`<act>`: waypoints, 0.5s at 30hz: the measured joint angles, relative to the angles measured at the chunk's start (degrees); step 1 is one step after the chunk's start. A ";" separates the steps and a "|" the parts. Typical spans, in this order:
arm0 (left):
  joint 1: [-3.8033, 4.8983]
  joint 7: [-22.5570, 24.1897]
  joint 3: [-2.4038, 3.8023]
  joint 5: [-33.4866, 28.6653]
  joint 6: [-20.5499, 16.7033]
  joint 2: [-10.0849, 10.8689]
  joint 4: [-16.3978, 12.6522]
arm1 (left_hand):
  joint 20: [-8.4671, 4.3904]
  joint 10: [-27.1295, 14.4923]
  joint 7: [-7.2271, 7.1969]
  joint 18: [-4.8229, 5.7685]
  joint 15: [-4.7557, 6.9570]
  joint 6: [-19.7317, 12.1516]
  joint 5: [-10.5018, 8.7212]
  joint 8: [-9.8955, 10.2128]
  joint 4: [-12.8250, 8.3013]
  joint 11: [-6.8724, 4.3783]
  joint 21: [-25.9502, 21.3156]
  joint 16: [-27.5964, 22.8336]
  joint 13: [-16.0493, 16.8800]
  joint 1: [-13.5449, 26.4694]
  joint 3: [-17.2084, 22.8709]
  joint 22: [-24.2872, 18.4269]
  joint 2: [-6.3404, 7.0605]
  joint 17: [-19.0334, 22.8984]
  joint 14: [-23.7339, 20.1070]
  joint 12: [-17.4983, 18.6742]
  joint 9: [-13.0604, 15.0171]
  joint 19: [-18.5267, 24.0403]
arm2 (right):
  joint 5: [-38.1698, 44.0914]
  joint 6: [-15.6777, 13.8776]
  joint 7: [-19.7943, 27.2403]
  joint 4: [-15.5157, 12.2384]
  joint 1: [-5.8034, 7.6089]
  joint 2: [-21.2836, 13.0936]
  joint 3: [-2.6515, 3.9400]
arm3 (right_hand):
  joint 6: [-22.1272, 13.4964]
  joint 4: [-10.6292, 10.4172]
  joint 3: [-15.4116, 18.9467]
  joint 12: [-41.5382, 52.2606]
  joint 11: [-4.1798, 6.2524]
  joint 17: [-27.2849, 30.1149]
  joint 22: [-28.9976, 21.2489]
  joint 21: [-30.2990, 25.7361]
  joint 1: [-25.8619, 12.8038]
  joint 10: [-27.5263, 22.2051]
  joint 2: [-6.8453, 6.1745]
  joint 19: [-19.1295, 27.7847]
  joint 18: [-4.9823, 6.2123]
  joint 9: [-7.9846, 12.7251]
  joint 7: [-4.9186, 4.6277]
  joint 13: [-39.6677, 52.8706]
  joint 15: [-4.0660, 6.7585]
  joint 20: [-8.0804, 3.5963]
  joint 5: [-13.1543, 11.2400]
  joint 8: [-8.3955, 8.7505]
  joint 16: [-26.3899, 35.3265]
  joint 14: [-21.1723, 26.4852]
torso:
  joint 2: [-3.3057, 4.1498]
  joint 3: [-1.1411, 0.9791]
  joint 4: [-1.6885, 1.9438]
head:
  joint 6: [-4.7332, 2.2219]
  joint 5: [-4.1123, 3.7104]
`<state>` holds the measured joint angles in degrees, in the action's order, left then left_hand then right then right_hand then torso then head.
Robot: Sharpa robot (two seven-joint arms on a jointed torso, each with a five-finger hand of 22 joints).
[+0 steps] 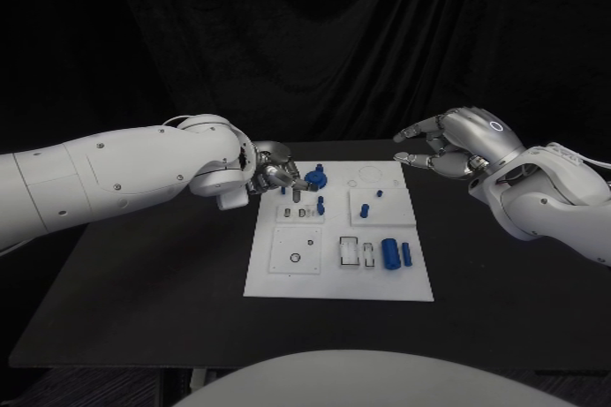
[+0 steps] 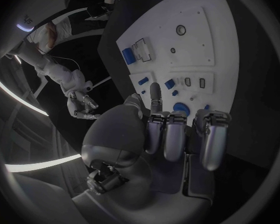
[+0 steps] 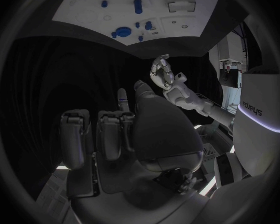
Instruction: Assemble the parts on the task board
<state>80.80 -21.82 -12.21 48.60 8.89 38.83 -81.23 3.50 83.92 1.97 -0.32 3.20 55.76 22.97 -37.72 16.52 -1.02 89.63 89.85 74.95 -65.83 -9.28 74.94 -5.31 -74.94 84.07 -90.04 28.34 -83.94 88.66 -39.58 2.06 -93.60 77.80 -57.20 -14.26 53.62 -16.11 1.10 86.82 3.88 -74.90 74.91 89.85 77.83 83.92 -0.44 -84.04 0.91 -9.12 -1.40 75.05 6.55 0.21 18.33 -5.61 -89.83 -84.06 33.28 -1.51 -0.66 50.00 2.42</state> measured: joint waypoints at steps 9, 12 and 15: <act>0.04 -6.30 -0.01 0.23 4.47 -5.14 4.95 | -0.74 -0.08 -0.33 0.00 0.71 0.97 -3.15 3.79 0.00 -0.51 0.00 0.00 -0.01 3.52 0.00 -0.01 0.36 0.00 -0.13 0.00 1.57 -0.12 | 2.15 -0.02 -0.34 0.54 0.00 -1.28 0.01 | 0.51 0.00 0.00 -0.01 0.00 0.00 -0.01 0.00 0.22 0.00 -0.23 0.00 0.00 0.12 -0.10 -0.04 0.00 0.00 -0.63 0.00 0.00 0.00 | 0.14 0.09 0.07 | 0.00 0.76; 0.04 -7.76 -0.01 0.25 4.99 -6.74 5.91 | -0.74 -0.08 -0.33 0.00 0.71 1.38 -3.16 4.23 -0.24 -0.51 0.00 0.00 -0.01 3.52 0.24 -0.01 0.36 0.01 -0.13 0.00 1.68 -0.12 | 2.61 -0.04 -0.44 0.53 -0.01 -1.83 0.00 | 0.60 0.00 0.00 -0.01 0.00 0.00 0.00 0.00 0.22 0.00 -0.23 0.00 0.00 0.12 -0.20 -0.04 0.00 0.00 -0.63 0.00 0.00 0.00 | 0.26 0.09 -0.08 | 0.00 1.30; 0.00 -8.96 -0.01 0.27 5.24 -7.96 6.80 | -0.74 -0.08 -0.43 0.00 0.71 1.90 -3.16 4.91 -0.40 -0.51 0.00 0.00 -0.01 3.52 0.71 -0.01 0.35 0.01 -0.13 0.00 1.94 -0.12 | 2.95 -0.05 -0.52 0.47 -0.02 -2.18 0.00 | 0.91 0.00 0.00 0.00 -0.15 0.00 -0.01 0.00 0.22 0.15 -0.23 0.00 0.00 0.11 -0.09 -0.03 0.00 0.00 -0.63 0.00 0.00 0.00 | 0.34 0.05 -0.18 | 0.00 1.43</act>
<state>80.79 -30.78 -12.22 48.87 14.13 30.87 -74.42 2.76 83.84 1.54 -0.33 3.91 57.66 19.82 -32.81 16.12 -1.53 89.63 89.85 74.94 -62.31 -8.57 74.93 -4.95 -74.94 83.94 -90.04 30.27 -84.07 91.61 -39.63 1.53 -93.13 77.77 -59.37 -14.26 54.53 -16.11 1.10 86.82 3.73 -74.90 74.91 89.85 78.05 84.07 -0.67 -84.05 0.91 -9.01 -1.49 75.02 6.55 0.21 17.70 -5.61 -89.83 -84.06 33.61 -1.46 -0.84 50.00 3.85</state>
